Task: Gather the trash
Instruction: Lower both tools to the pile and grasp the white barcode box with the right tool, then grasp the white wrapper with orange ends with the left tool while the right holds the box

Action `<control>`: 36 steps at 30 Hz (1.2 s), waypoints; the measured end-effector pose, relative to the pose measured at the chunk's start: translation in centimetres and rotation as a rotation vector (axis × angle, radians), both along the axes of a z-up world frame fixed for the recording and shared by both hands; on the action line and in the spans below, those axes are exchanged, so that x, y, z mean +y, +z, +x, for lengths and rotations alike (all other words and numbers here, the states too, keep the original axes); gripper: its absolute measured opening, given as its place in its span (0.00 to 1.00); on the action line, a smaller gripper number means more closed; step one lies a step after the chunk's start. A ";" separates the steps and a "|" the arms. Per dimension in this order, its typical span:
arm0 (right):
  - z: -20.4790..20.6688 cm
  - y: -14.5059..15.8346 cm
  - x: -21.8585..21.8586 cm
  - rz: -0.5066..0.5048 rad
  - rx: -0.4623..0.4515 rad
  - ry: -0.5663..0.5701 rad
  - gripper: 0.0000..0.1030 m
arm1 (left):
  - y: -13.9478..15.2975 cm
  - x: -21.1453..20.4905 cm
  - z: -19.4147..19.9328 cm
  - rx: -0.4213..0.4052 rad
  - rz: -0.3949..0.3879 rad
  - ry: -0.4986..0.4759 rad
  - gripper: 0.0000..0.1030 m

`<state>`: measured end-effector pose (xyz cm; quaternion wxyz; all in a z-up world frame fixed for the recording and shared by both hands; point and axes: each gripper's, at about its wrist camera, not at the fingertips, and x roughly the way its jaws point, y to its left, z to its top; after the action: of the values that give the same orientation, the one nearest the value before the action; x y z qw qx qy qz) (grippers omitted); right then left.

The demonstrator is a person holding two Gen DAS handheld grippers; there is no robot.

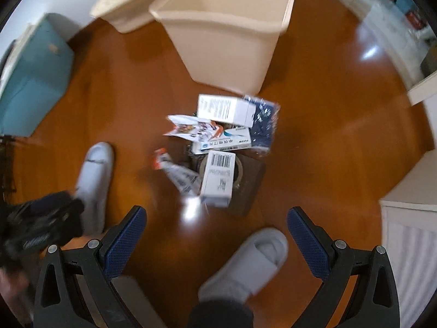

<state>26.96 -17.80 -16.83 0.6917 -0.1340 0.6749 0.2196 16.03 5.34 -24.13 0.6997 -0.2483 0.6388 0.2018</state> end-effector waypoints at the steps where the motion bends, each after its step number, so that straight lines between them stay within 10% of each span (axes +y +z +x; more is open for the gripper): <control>1: 0.5 -2.0 0.1 0.002 0.002 -0.012 1.00 | -0.9 -0.1 0.5 0.005 0.012 -0.003 1.00; 11: 1.6 -16.3 -0.4 0.047 0.041 -0.142 1.00 | -8.2 -1.6 4.6 0.016 0.070 -0.085 1.00; 17: 0.2 -17.5 0.9 0.025 0.002 -0.063 1.00 | -10.6 -2.6 5.6 0.010 0.058 -0.094 1.00; 19: -0.2 -18.4 1.1 0.014 0.019 -0.067 0.81 | -11.6 -2.7 5.9 0.011 0.054 -0.086 1.00; 20: -0.3 -18.6 1.0 0.034 0.036 -0.072 0.54 | -12.1 -2.7 6.1 0.013 0.050 -0.082 1.00; 36: 0.4 -13.3 -7.1 0.279 -0.069 -0.262 0.53 | -17.8 -2.7 10.8 -0.065 -0.099 0.114 1.00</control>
<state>27.36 -24.86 -30.14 0.7490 0.0446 0.6253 0.2145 26.82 2.65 -41.88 0.6942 -0.3249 0.6100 0.2012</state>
